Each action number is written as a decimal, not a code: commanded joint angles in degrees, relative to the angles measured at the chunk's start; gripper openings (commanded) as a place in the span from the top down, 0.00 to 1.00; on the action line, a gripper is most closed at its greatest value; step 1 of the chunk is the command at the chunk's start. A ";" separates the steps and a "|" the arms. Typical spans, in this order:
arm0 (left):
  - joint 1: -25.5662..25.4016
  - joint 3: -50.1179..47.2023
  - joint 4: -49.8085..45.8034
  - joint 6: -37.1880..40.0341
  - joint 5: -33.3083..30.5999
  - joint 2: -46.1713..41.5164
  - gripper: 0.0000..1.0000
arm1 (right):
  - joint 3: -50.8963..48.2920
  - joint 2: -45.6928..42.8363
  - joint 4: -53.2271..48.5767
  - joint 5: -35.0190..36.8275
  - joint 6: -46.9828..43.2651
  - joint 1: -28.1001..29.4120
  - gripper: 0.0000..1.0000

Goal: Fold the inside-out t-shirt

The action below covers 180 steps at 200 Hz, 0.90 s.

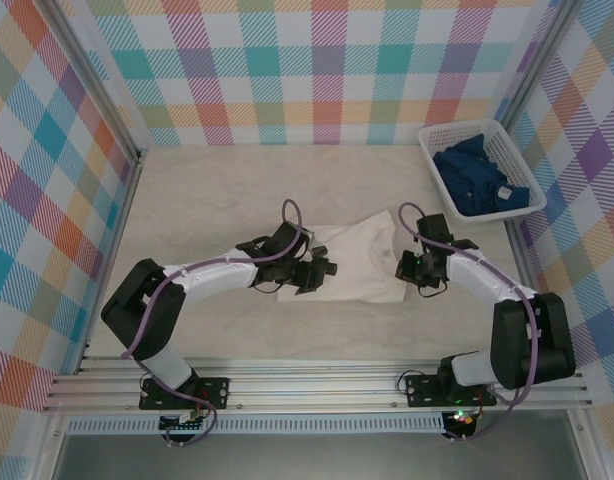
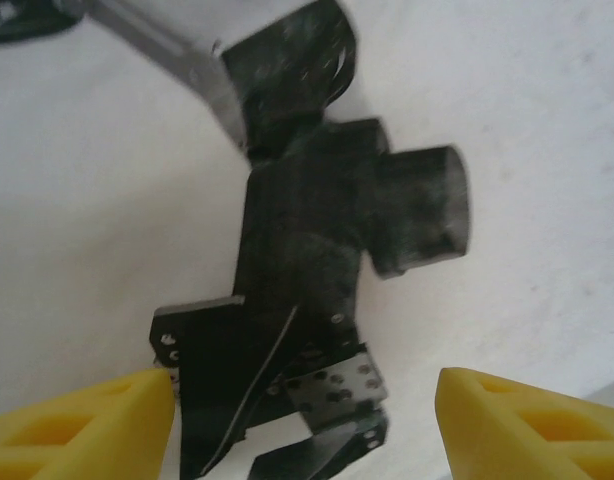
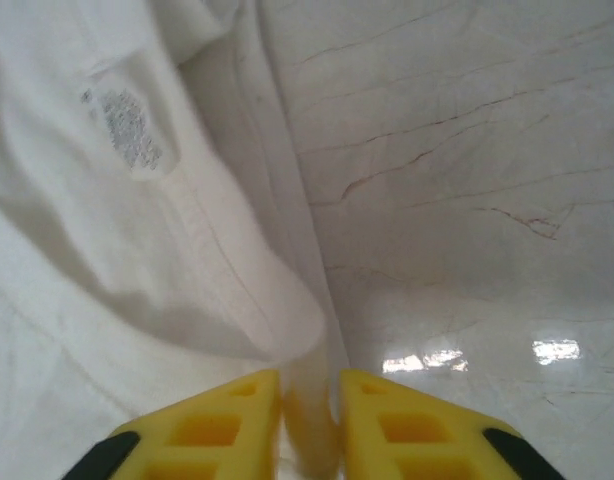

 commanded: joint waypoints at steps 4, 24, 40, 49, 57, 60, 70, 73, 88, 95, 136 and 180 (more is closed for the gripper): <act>0.64 2.17 -4.27 0.66 -0.19 2.18 0.30 | 1.43 2.16 3.20 -0.91 -0.22 -0.59 0.65; 0.61 2.25 -4.68 0.73 2.64 3.59 0.30 | 3.97 5.69 2.94 -1.99 -1.62 -0.59 0.63; 0.44 1.04 -3.96 0.69 5.85 3.21 0.30 | 6.07 9.17 3.07 -3.41 -2.20 -0.60 0.63; 0.15 -0.01 -3.41 0.82 8.14 2.60 0.30 | 7.23 10.61 3.07 -3.58 -2.29 -0.59 0.64; -0.23 -0.87 -3.12 1.13 10.68 2.02 0.30 | 8.20 11.14 3.02 -3.41 -2.60 -0.59 0.64; -0.45 -1.16 -3.07 1.31 11.96 1.84 0.30 | 8.54 11.23 2.93 -3.21 -2.83 -0.59 0.64; -1.21 -1.97 -2.84 2.08 16.75 1.35 0.30 | 10.10 10.99 1.70 -1.91 -3.66 -0.59 0.63; -1.46 -2.13 -2.76 2.23 18.36 1.21 0.30 | 10.56 10.86 1.39 -1.49 -3.97 -0.59 0.63; -3.03 -2.41 -1.61 2.63 24.81 -0.65 0.30 | 11.90 9.09 -0.78 0.18 -4.88 -0.52 0.59; -3.26 -2.22 -1.25 2.84 25.59 -2.27 0.29 | 12.02 7.97 -1.92 0.40 -4.97 -0.46 0.58; 4.54 1.16 2.58 -0.34 10.91 -7.66 0.23 | 8.33 -1.43 -7.80 -1.75 -2.47 5.16 0.51; 13.04 14.06 -0.17 -0.54 9.58 9.05 0.24 | 2.26 0.99 0.21 -11.14 4.45 6.72 0.50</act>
